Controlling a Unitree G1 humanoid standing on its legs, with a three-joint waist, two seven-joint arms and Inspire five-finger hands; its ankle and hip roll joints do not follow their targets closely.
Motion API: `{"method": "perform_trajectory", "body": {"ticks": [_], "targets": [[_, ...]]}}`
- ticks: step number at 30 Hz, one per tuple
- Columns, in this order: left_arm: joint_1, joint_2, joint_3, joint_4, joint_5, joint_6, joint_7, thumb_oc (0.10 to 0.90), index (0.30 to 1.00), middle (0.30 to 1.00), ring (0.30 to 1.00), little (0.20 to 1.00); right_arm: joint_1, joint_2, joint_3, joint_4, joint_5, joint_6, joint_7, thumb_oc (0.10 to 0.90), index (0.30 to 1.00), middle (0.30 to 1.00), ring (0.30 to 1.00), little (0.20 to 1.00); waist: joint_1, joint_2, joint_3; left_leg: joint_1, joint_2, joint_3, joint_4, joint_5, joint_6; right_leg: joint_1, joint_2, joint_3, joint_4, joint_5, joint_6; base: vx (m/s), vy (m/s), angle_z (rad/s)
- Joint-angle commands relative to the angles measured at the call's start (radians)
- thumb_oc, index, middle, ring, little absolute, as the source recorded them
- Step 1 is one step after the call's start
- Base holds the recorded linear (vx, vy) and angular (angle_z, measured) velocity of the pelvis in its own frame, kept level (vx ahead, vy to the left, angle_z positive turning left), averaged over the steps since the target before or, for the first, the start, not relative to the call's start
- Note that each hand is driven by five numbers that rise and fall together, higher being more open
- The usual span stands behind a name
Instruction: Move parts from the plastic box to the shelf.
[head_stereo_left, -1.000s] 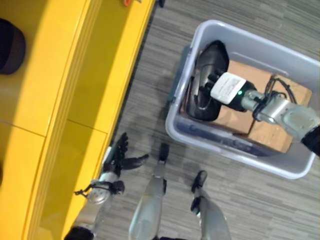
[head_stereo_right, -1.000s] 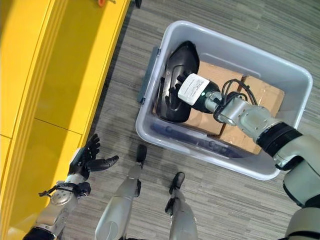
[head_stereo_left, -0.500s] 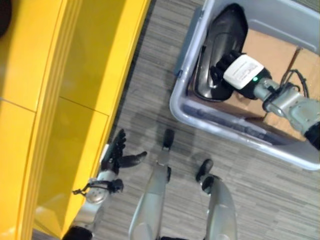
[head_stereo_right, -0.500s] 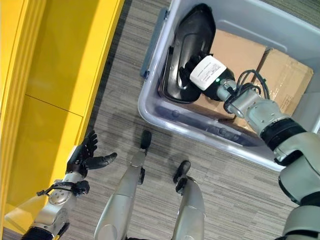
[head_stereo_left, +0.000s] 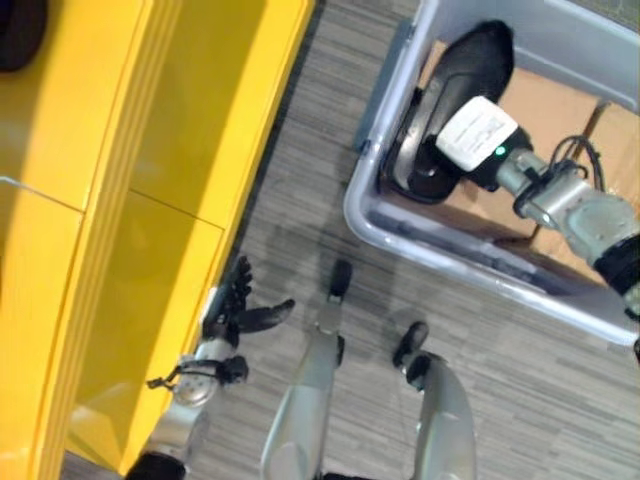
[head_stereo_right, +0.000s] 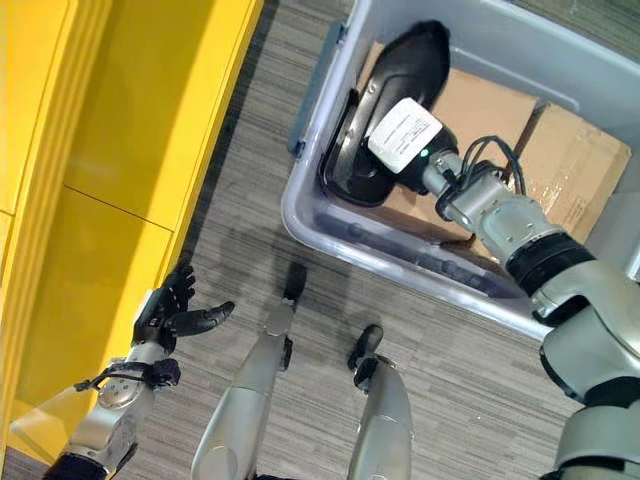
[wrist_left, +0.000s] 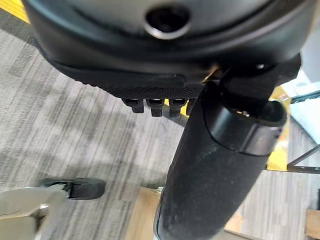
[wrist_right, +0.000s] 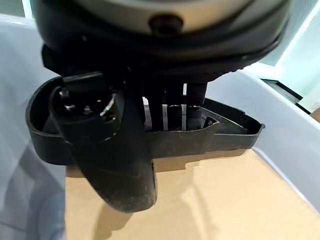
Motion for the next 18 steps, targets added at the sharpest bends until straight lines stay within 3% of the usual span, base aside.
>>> {"method": "perform_trajectory", "body": {"ticks": [1, 14, 15, 18], "targets": [[-0.046, 0.002, -0.025, -0.017, 0.014, -0.069, 0.008, 0.900, 1.000, 1.000, 1.000, 1.000, 0.073, -0.057, 0.058, 0.119, 0.014, 0.012, 0.066, 0.400, 0.300, 0.300, 0.300, 0.300, -0.016, 0.015, -0.008, 0.029, 0.033, -0.011, 0.115, -0.171, -0.015, 0.051, -0.005, 0.006, -0.173, 0.150, 0.017, 0.00, 0.000, 0.00], [-0.070, 0.010, -0.029, -0.004, 0.025, -0.055, -0.013, 0.900, 1.000, 1.000, 1.000, 1.000, 0.088, -0.064, 0.035, 0.034, -0.003, 0.008, 0.065, 0.400, 0.300, 0.300, 0.300, 0.300, -0.008, -0.014, -0.012, 0.202, 0.054, -0.028, 0.011, -0.132, -0.016, 0.239, 0.011, -0.022, -0.283, 0.178, 0.021, 0.00, -0.007, 0.01], [-0.060, 0.013, -0.023, 0.002, 0.031, -0.050, -0.020, 0.900, 1.000, 1.000, 1.000, 1.000, 0.099, -0.075, 0.020, -0.012, -0.001, 0.005, 0.059, 0.400, 0.300, 0.300, 0.300, 0.300, -0.011, -0.026, -0.045, 0.242, 0.065, -0.031, -0.031, -0.119, -0.018, 0.278, 0.015, -0.031, -0.322, 0.188, 0.024, 0.03, -0.005, -0.06], [-0.053, 0.016, -0.016, 0.001, 0.034, -0.047, -0.026, 0.900, 1.000, 1.000, 1.000, 1.000, 0.106, -0.089, 0.014, -0.052, -0.005, -0.002, 0.058, 0.400, 0.300, 0.300, 0.300, 0.300, -0.011, -0.036, -0.069, 0.277, 0.074, -0.034, -0.061, -0.110, -0.022, 0.317, 0.020, -0.038, -0.354, 0.194, 0.026, 0.06, -0.014, 0.05]]}}
